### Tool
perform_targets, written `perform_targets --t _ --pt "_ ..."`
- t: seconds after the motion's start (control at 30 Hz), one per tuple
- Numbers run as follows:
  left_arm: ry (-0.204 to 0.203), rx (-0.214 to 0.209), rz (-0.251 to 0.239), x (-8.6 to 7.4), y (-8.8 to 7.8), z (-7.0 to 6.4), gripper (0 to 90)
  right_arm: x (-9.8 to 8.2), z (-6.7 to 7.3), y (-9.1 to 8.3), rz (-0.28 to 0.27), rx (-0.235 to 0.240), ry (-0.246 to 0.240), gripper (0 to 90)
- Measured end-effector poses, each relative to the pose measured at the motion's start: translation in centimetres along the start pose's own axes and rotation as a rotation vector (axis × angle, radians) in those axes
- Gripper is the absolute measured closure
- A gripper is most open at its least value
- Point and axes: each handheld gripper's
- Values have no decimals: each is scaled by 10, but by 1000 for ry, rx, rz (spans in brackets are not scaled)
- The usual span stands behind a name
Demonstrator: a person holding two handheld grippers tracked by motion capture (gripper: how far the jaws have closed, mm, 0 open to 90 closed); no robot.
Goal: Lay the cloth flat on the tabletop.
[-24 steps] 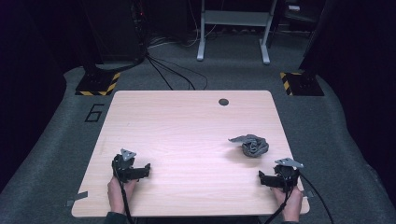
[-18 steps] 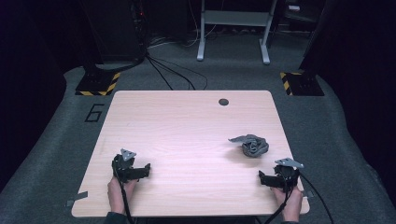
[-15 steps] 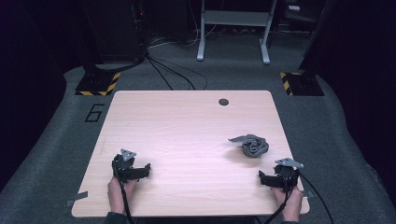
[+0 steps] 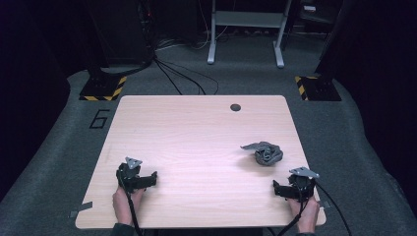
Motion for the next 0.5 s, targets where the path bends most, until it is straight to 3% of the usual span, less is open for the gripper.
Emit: perform_targets --t 0.27,0.5 --pt "3 -2 -1 0 0 0 51 4 -8 -3 -13 72 40 3" --pt "8 -3 0 0 0 0 52 22 -4 -15 -39 102 30 0"
Point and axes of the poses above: each handheld gripper's, and its own axes: y roughly forward along the jaws, x roughly out of its top, z roughly to its left, and after that the axes turned 11 degrees about z, right-handed
